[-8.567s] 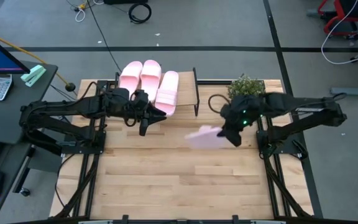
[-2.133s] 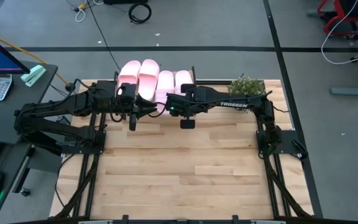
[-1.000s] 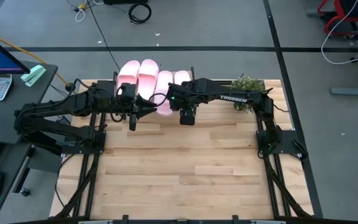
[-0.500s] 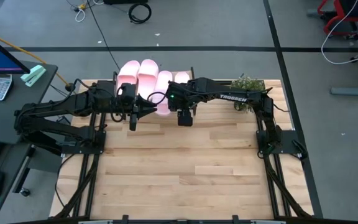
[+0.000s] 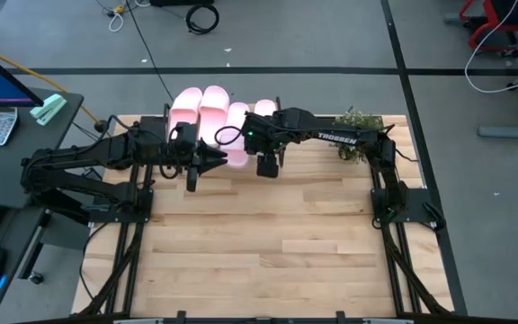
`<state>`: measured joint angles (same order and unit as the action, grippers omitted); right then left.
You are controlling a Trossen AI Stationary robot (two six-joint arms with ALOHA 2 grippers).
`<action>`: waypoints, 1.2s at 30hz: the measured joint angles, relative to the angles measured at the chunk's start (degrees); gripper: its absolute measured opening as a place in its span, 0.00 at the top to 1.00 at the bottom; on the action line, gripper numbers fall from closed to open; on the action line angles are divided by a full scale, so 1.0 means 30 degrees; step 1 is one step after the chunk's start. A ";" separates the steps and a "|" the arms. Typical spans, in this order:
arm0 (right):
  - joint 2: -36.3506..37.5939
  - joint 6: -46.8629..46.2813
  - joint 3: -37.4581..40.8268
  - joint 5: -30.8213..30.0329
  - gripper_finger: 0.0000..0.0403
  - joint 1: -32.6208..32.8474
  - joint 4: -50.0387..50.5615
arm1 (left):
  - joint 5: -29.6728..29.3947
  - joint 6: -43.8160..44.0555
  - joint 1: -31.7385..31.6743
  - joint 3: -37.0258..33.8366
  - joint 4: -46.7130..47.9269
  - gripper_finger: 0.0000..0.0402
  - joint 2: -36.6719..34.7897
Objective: Pick and place slides into the shelf
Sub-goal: Put the pink slides on the shelf, then return to Home Position
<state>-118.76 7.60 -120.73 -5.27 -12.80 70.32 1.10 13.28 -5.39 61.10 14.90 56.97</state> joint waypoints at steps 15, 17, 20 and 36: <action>0.0170 0.0138 -0.0350 0.0199 0.30 0.0464 0.1281 | -0.0007 -0.0085 0.0000 0.0000 0.0002 0.76 0.0000; 0.0578 0.0167 -0.0372 0.0226 0.30 0.0708 0.1131 | -0.0007 -0.0088 0.0000 0.0000 0.0014 0.76 0.0000; 0.1467 0.0295 -0.0386 0.0233 0.32 0.1033 0.1123 | -0.0007 -0.0153 0.0000 0.0000 0.0033 0.75 0.0000; 0.5743 -0.1584 -0.0408 -0.0198 0.73 0.2786 0.0876 | -0.0007 -0.3062 -0.0103 -0.0006 -0.0558 0.83 0.0276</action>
<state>-101.53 2.85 -121.95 -5.87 -4.44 72.95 1.08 4.09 -5.70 61.08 13.22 57.80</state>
